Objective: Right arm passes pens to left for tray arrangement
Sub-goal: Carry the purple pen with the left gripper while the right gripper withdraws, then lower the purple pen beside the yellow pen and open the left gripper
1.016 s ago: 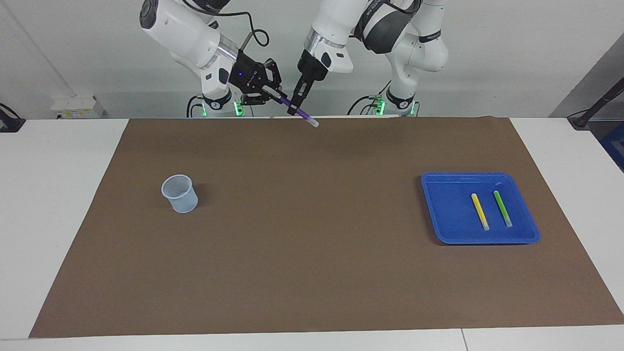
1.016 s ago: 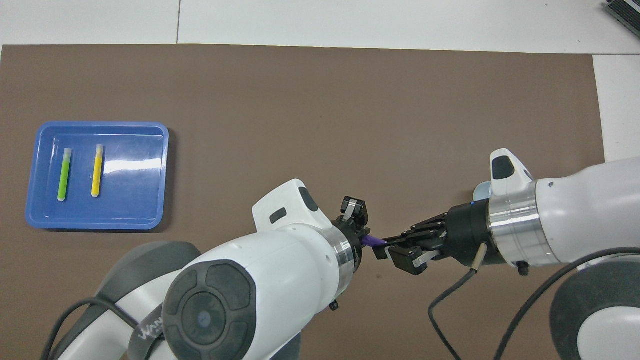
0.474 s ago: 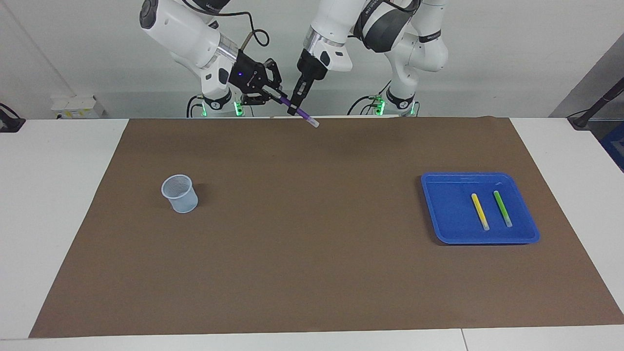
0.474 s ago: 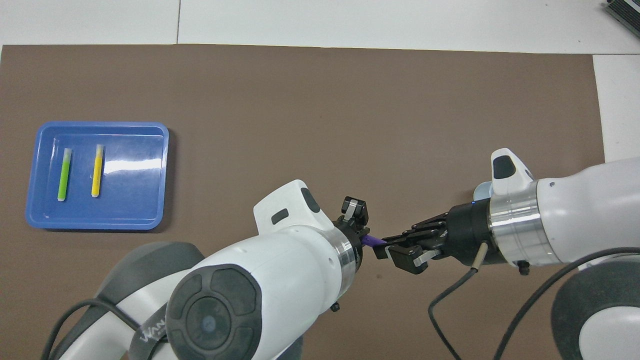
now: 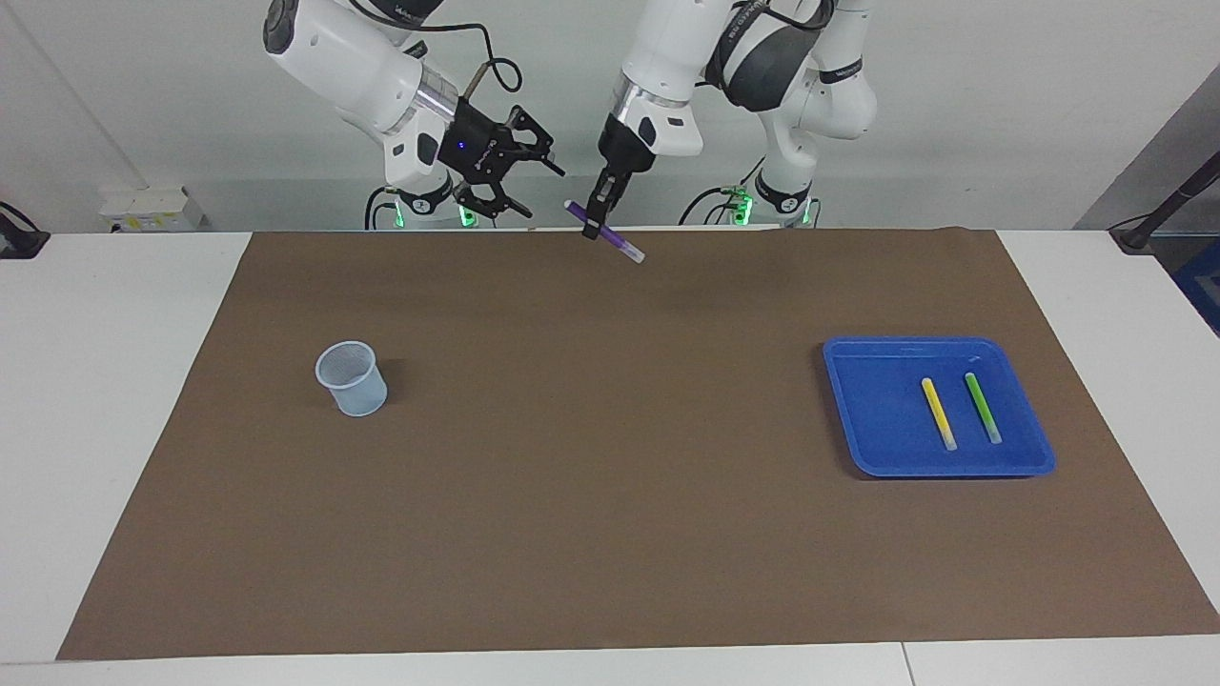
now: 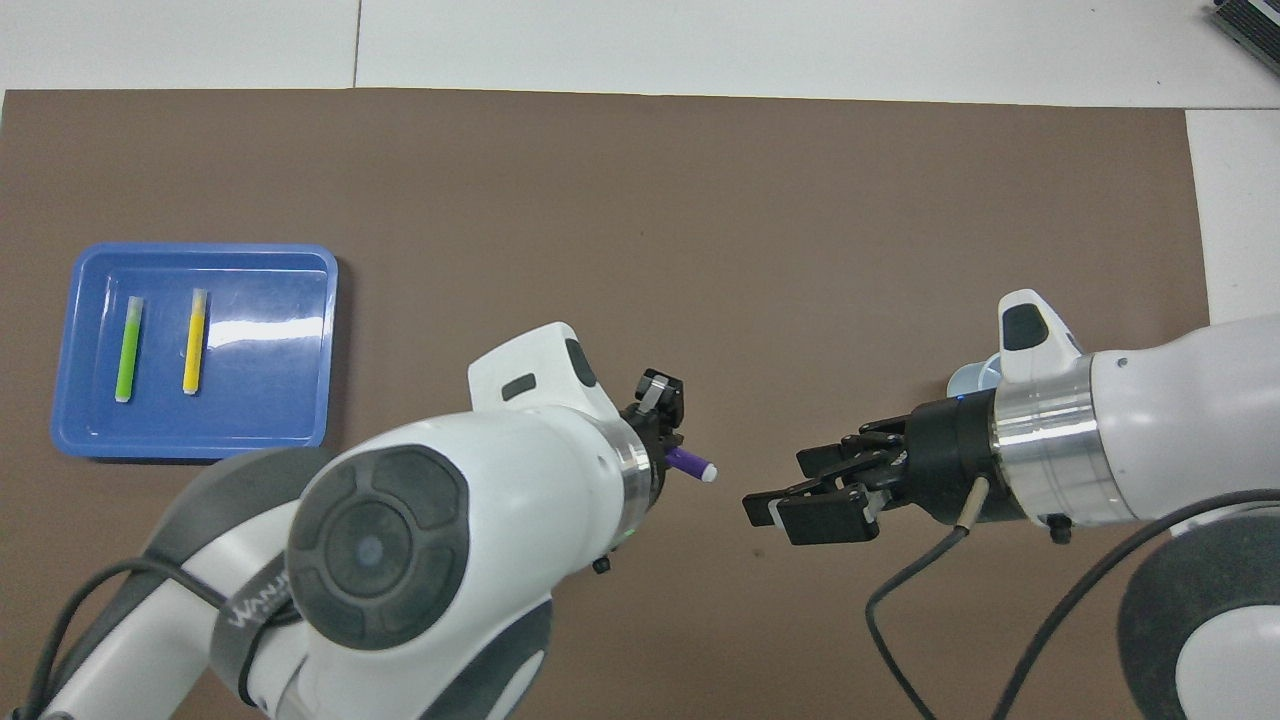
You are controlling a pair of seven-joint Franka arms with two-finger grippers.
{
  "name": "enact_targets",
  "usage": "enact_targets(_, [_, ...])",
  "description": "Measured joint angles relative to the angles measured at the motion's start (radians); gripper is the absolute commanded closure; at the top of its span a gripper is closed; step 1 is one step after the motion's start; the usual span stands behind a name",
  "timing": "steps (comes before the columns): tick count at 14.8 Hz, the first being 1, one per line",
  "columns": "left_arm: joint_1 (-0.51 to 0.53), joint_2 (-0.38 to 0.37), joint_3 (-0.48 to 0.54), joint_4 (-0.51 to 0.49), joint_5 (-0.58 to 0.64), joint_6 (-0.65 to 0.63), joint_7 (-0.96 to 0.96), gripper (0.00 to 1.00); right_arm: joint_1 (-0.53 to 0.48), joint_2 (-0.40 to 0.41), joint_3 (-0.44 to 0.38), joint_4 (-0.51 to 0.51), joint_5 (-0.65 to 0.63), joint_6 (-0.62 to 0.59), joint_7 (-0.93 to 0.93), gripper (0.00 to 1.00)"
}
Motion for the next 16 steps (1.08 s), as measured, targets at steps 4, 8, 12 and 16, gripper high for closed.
enact_targets(4, [0.204, -0.013, 0.007, -0.056, 0.0, -0.076, 0.365, 1.0, 0.0, 0.0, -0.001, 0.0, -0.016, 0.0, 0.004, 0.0])
enact_targets(8, [0.416, -0.031, 0.011, -0.081, 0.0, -0.135, 0.744, 1.0, -0.01, 0.0, -0.007, 0.006, -0.142, 0.002, 0.043, 0.0])
enact_targets(12, [0.616, -0.02, 0.012, -0.117, 0.0, -0.143, 1.203, 1.0, -0.053, 0.0, -0.009, 0.018, -0.28, 0.026, 0.048, 0.0])
enact_targets(16, [0.705, 0.091, 0.013, -0.126, 0.097, -0.055, 1.447, 1.0, -0.089, 0.0, -0.011, 0.024, -0.406, 0.042, 0.048, 0.0])
